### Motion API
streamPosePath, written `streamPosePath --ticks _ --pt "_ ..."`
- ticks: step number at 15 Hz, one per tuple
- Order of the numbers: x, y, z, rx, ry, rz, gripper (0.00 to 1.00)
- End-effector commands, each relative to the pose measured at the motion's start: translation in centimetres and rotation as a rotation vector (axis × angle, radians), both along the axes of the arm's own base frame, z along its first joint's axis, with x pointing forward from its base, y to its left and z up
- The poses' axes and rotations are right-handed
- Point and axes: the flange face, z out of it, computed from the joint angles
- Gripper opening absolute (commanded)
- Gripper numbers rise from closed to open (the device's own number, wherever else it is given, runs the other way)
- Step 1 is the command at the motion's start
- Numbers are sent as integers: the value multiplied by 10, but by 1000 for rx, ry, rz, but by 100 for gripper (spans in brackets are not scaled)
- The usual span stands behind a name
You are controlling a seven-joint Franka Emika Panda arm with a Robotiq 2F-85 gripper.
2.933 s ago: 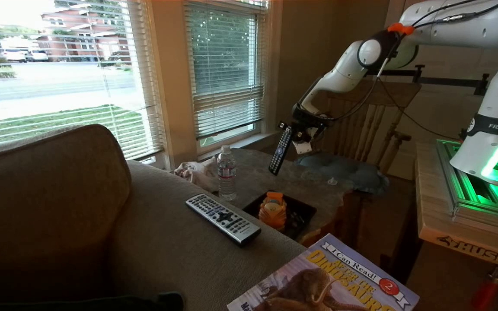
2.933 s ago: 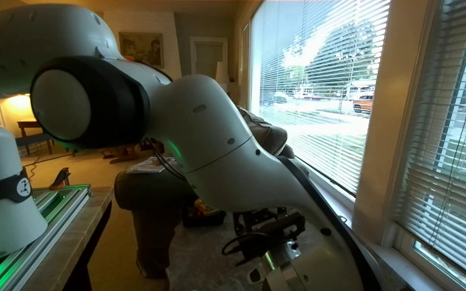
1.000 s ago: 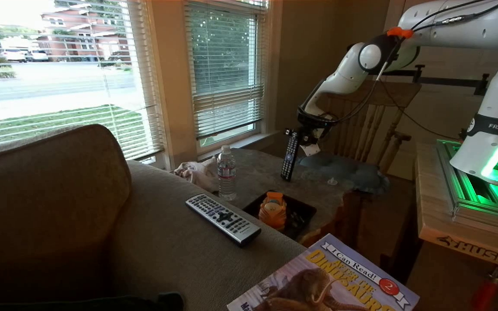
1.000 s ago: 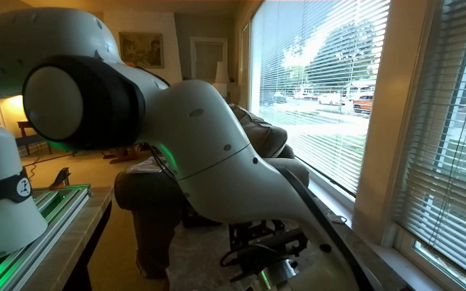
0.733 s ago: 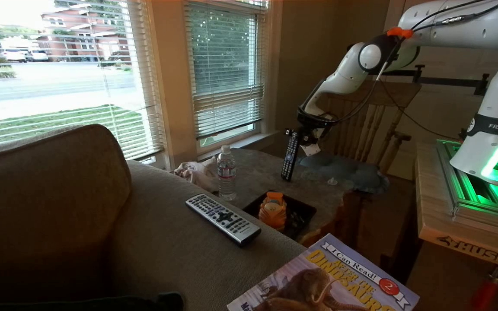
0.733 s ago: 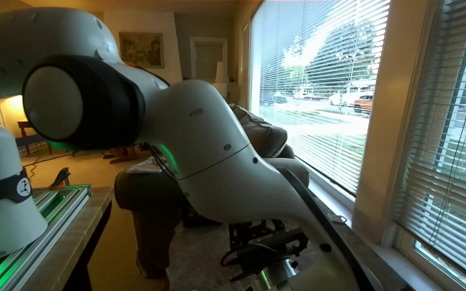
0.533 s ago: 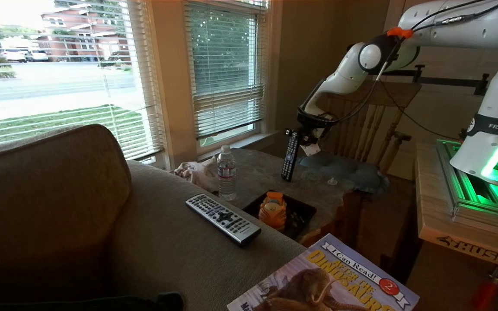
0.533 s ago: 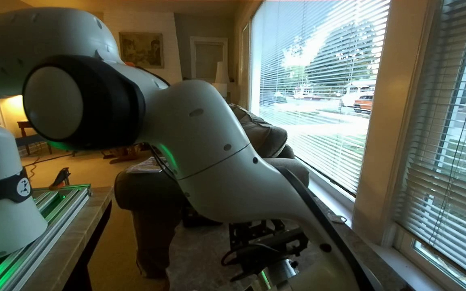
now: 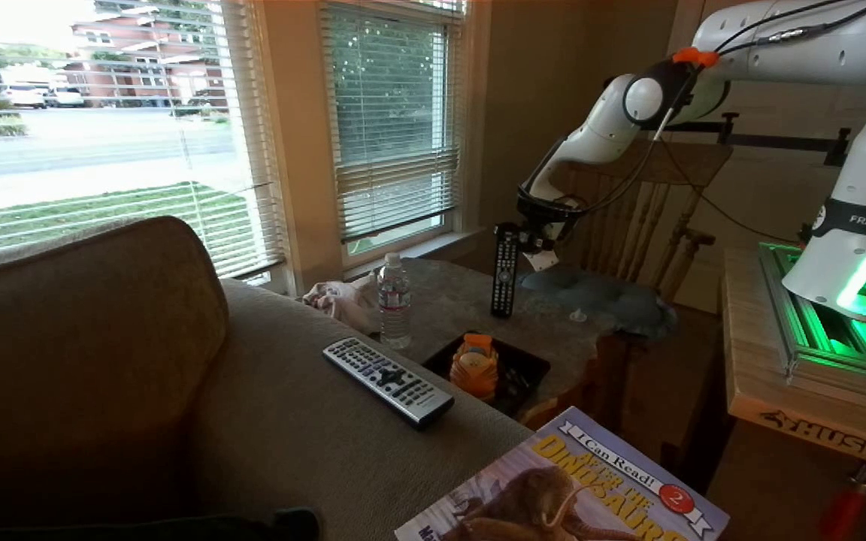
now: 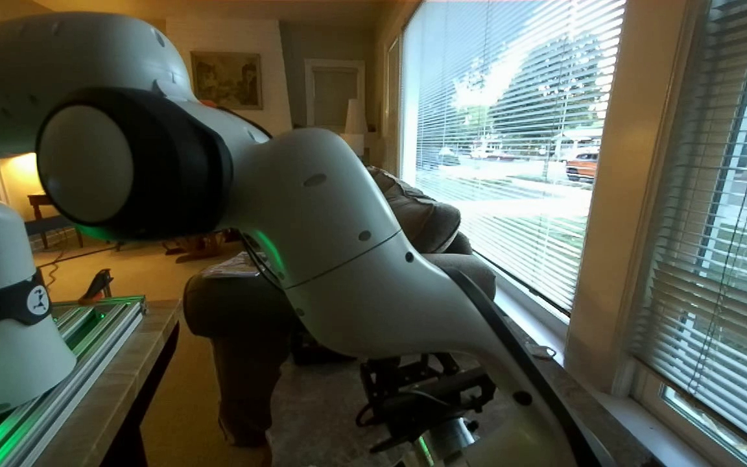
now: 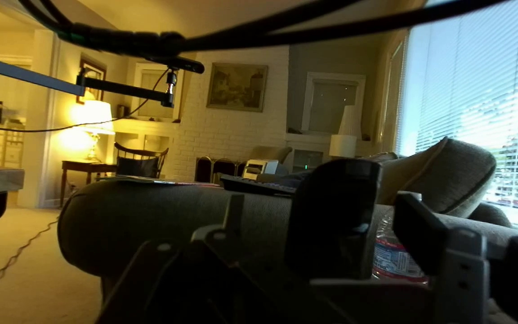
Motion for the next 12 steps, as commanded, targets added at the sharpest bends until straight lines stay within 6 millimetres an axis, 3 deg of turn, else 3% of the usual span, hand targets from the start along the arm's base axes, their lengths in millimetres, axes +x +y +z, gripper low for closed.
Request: streamPosePath --ticks 1,12 --pt "3 1 1 -15 20 12 100" --pt "10 1 7 -30 -10 24 100"
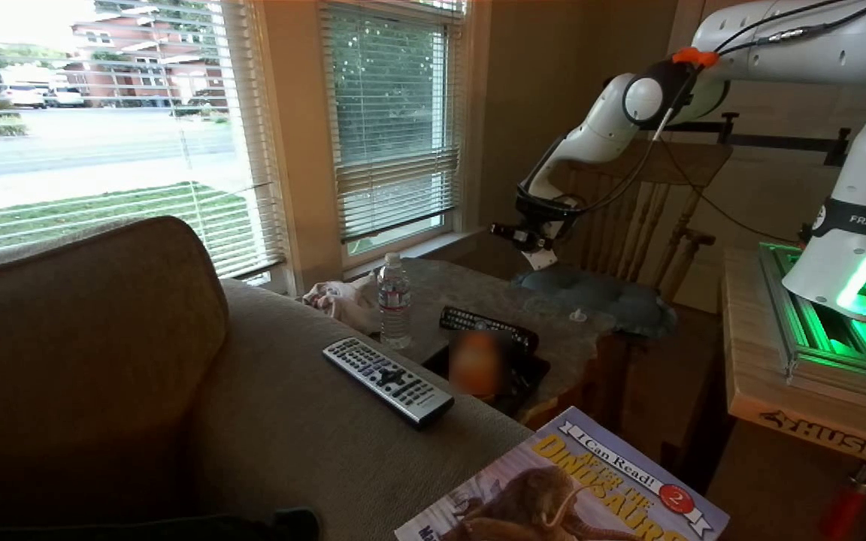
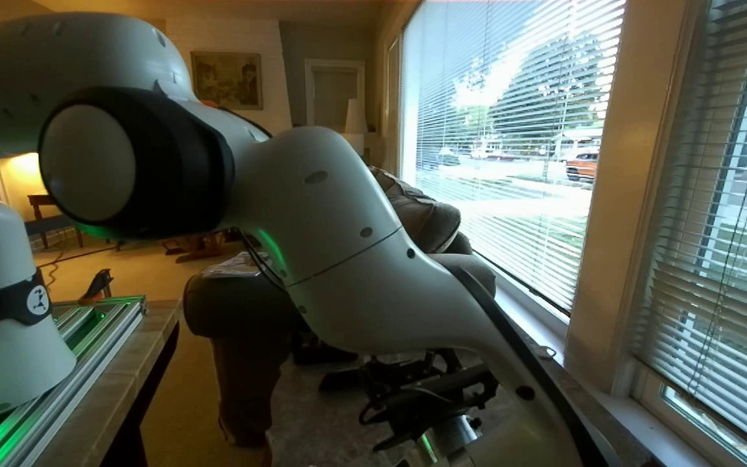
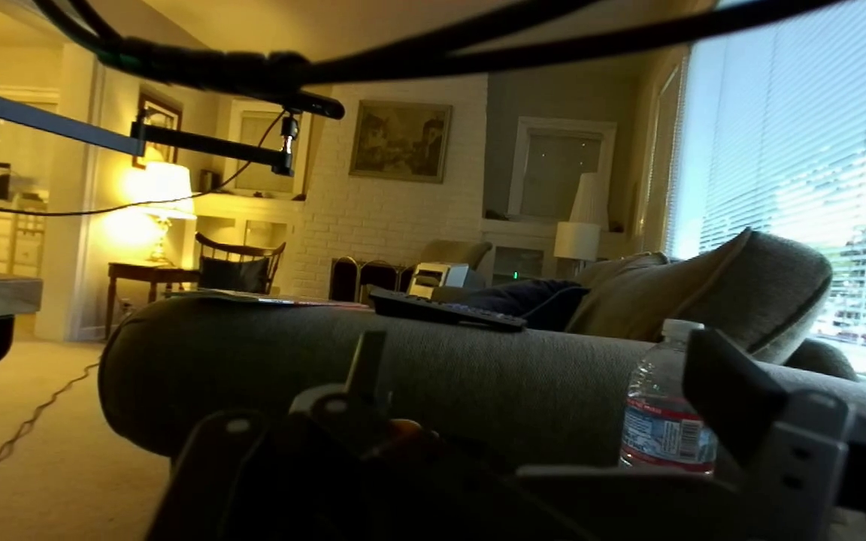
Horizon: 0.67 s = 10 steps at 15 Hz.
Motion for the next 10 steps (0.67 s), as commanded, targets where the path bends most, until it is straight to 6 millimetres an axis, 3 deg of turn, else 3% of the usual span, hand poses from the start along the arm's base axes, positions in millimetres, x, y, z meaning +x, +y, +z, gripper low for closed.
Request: streamPosePath --ticks 1,10 --pt "8 2 5 -29 -9 24 100" --pt "10 4 7 -15 -22 21 100"
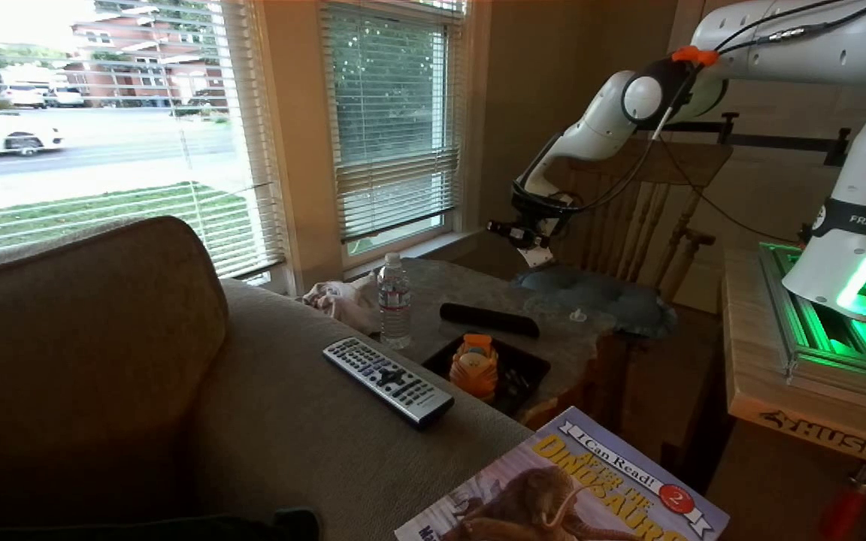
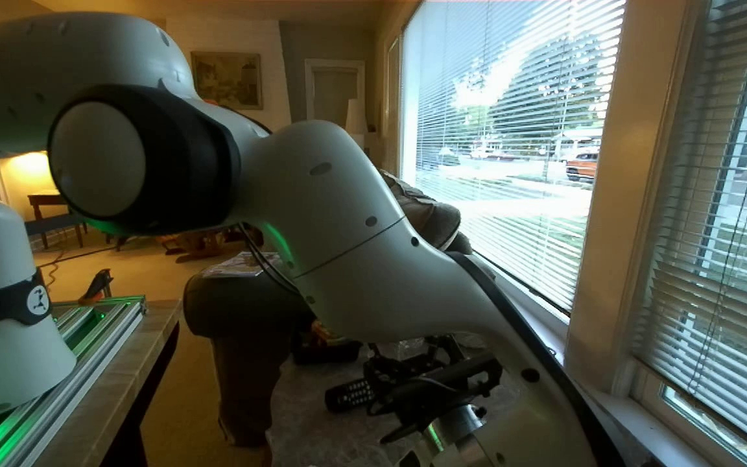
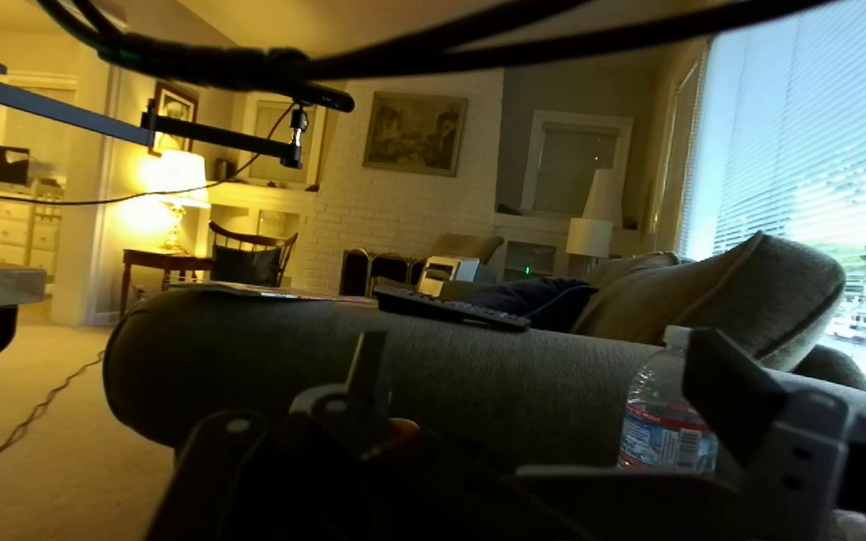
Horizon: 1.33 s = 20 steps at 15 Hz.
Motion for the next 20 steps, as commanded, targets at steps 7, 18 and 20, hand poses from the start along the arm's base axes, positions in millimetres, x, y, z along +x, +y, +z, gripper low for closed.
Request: streamPosePath --ticks 7,18,20 --pt "38 69 74 -148 -72 274 100" --pt "60 145 163 -459 -250 788 100" --pt "61 154 170 -524 -293 867 100"
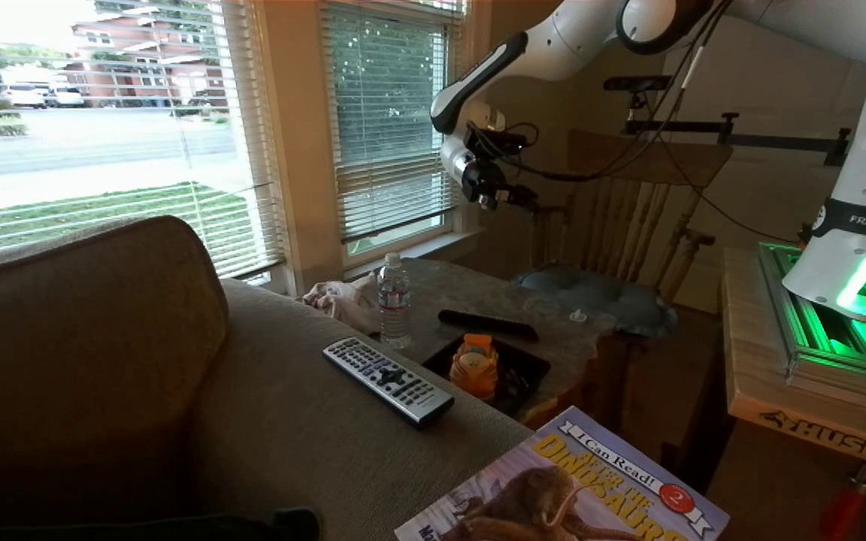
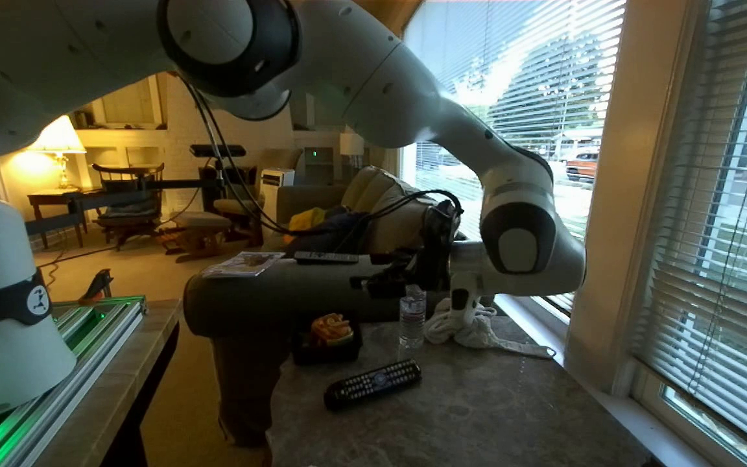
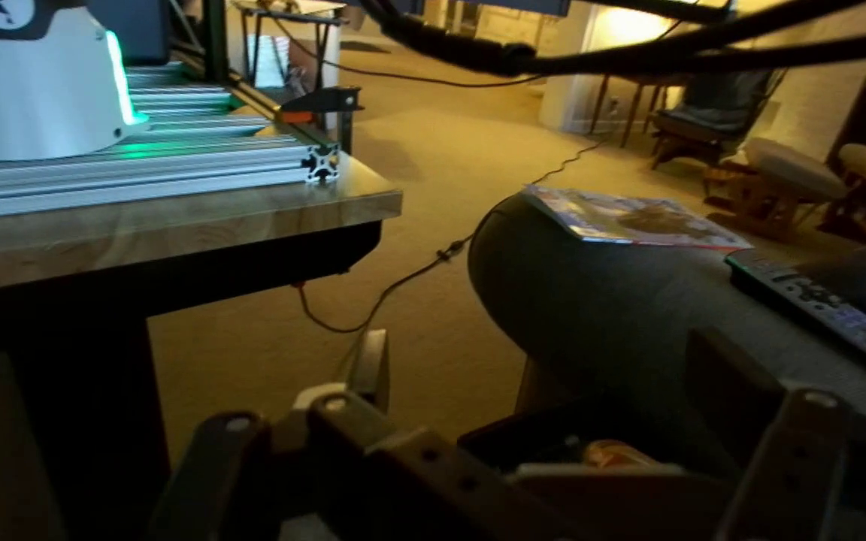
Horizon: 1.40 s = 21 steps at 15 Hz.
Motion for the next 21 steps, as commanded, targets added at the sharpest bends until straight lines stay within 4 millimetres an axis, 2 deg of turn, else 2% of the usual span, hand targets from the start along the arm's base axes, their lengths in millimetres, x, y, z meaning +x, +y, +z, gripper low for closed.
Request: streamPosePath --ticks 1,10,13,14,18,21 --pt "-4 16 15 -96 -95 154 100" --pt "-6 58 31 -302 -402 491 100" --pt "1 65 39 -302 -570 518 100" --pt "10 64 26 -316 -483 486 100" --pt "9 65 35 -307 -549 490 100" --pt "9 74 34 -454 -612 627 100"
